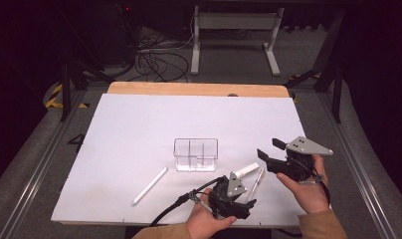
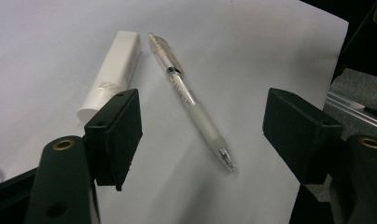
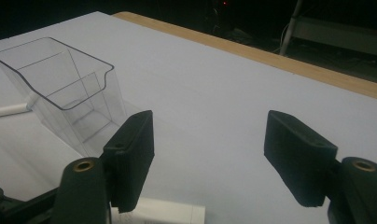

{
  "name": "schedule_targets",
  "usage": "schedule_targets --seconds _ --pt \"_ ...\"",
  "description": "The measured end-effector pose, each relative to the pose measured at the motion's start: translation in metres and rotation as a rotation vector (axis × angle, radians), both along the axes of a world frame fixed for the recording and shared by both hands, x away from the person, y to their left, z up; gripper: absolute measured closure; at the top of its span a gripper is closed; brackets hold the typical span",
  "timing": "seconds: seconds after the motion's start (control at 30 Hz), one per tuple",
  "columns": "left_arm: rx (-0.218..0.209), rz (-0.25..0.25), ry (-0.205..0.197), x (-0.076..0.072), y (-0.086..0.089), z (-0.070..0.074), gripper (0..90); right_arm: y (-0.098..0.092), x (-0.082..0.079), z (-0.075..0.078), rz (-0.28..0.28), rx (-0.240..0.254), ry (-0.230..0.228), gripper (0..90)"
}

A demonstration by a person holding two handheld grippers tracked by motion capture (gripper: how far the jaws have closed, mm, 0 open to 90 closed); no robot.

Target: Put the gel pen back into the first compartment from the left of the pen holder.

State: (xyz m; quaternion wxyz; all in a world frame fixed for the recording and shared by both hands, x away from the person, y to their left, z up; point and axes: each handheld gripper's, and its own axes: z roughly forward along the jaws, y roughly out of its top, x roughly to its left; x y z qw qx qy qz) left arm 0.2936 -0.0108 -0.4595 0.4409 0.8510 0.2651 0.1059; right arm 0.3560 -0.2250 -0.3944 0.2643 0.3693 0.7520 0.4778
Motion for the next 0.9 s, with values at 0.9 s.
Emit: schedule_targets --seconds 0.9 --pt "0.091 0.081 -0.017 0.001 -0.028 -0.022 52.0 -0.001 0.001 -0.001 0.004 0.011 0.004 34.0"
